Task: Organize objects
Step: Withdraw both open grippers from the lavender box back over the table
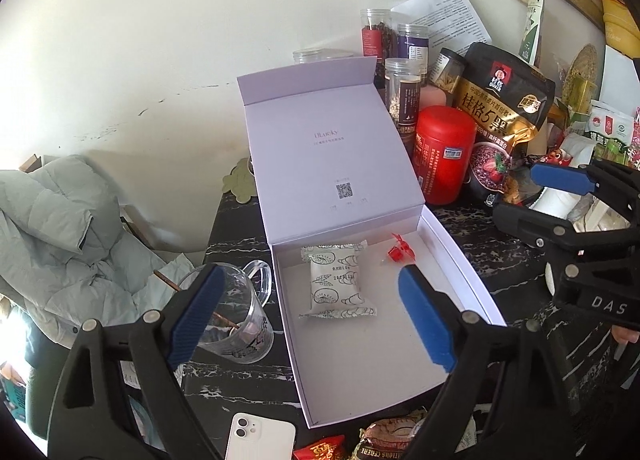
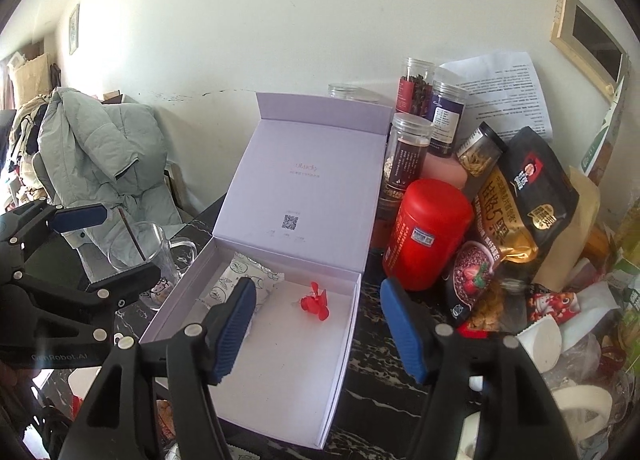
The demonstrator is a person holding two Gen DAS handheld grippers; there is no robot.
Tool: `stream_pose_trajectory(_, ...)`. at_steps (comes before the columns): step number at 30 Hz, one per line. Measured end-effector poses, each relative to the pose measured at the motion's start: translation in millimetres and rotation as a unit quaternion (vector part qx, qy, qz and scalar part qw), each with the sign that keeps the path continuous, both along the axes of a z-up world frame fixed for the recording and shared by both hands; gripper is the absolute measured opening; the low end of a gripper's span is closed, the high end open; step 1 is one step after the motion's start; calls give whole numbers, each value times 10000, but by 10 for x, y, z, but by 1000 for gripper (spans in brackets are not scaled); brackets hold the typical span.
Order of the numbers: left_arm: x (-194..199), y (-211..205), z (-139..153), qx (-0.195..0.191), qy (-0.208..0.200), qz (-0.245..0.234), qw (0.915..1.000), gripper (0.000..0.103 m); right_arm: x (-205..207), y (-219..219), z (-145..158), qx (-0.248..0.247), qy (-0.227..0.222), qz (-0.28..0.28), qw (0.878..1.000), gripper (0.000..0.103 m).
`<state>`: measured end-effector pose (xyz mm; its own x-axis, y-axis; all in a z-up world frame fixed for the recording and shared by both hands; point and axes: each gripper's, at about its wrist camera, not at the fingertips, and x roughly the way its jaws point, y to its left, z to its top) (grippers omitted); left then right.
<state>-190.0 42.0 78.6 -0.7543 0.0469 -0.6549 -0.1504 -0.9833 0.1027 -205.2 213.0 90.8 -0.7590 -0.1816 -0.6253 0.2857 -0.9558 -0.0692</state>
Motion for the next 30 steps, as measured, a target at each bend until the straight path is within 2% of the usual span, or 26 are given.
stream_pose_trajectory(16,466,-88,-57,101,1,-22,9999,89,484,-51,-92,-32,-20,-60,10000,66)
stream_pose_trajectory(30,790,-148,-267,209,-211,-39,9996,91,845,-110,-253,-89,-102,-20,9999,67)
